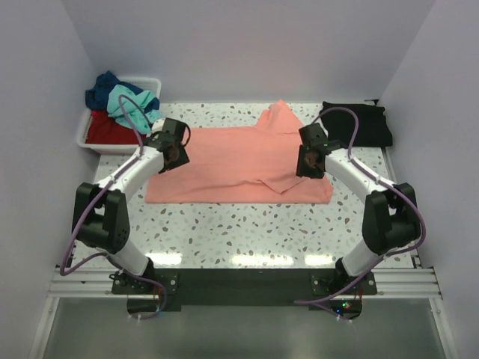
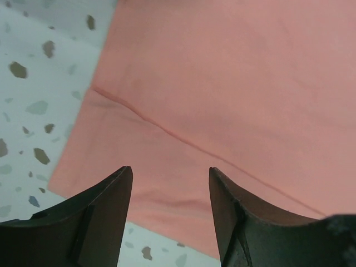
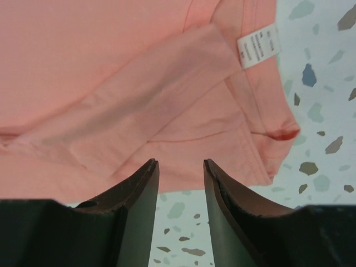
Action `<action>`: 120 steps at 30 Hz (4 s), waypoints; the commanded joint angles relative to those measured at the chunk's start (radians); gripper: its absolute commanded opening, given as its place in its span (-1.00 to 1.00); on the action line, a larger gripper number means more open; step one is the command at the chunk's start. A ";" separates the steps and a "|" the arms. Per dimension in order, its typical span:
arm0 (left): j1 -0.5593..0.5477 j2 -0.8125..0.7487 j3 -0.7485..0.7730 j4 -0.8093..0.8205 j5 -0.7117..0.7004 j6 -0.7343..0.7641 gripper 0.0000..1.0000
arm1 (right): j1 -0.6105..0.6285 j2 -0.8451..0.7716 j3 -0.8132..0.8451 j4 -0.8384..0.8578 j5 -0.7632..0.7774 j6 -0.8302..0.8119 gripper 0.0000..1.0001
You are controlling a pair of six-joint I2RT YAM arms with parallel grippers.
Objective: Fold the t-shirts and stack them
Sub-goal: Fold the tshirt
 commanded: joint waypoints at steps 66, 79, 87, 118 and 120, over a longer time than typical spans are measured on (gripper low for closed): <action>-0.121 -0.095 -0.130 0.069 0.190 0.073 0.24 | 0.150 0.310 0.239 0.241 -0.109 -0.077 -0.29; -0.120 -0.121 -0.159 0.080 0.200 0.070 0.24 | 0.152 0.080 0.098 0.182 0.026 -0.082 -0.29; -0.121 -0.133 -0.176 0.086 0.207 0.064 0.24 | 0.153 0.044 -0.040 0.161 0.000 -0.039 -0.28; -0.120 -0.141 -0.177 0.066 0.185 0.059 0.25 | 0.136 0.327 0.147 0.187 0.061 -0.078 -0.38; -0.120 -0.141 -0.176 0.066 0.185 0.058 0.25 | 0.130 0.331 0.147 0.196 0.064 -0.080 -0.38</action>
